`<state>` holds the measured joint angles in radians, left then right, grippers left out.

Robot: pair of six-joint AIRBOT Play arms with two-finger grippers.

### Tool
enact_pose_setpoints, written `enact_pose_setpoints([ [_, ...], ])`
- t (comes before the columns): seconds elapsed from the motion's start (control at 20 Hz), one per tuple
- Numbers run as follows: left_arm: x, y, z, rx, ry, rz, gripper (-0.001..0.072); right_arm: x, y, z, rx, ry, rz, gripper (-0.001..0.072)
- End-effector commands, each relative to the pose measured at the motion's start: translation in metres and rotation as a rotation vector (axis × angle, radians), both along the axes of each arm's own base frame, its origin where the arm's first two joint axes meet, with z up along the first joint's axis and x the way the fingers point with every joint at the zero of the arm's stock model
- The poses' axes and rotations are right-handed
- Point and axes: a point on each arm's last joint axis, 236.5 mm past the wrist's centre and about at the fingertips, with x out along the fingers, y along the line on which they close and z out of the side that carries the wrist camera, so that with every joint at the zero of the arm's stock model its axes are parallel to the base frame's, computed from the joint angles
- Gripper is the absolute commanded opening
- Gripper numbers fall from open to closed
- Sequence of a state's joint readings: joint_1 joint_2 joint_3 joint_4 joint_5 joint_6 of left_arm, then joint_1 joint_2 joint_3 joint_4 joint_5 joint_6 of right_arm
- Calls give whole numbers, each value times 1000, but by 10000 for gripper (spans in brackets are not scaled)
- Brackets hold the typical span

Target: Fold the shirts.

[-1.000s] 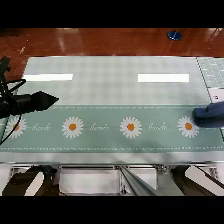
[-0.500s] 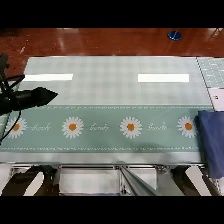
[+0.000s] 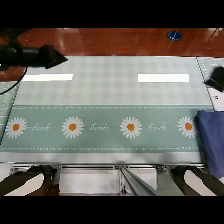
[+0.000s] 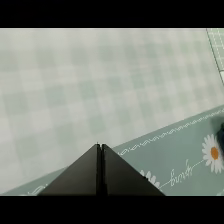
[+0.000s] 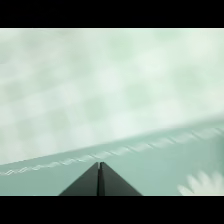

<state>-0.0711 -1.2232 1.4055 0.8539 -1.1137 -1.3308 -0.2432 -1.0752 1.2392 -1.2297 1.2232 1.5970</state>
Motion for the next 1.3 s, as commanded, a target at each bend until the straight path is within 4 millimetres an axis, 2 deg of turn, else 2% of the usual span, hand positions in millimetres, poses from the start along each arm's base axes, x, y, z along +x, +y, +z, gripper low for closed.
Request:
enact_pose_setpoints([
  [0.0, 17, -18, -38, 303, -14, -100, 22, 45, 95, -43, -132, 49, 239, 23],
  [0.1, 20, 38, -105, 524, 158, 93, 23, 36, 86, -103, -236, 245, 227, 23],
  [0.15, 14, 61, -133, 556, 249, 188, 23, 29, 82, -123, -248, 325, 214, 23],
  [0.2, 6, 70, -151, 542, 314, 219, 23, 25, 78, -136, -268, 373, 217, 23],
  [0.3, -5, 74, -169, 498, 387, 230, 23, 25, 76, -142, -275, 386, 220, 23],
  [0.5, -11, 77, -173, 507, 410, 223, 23, 25, 77, -141, -273, 387, 222, 23],
  [1.25, -10, 77, -173, 507, 409, 223, 23, 25, 76, -141, -275, 386, 223, 23],
])
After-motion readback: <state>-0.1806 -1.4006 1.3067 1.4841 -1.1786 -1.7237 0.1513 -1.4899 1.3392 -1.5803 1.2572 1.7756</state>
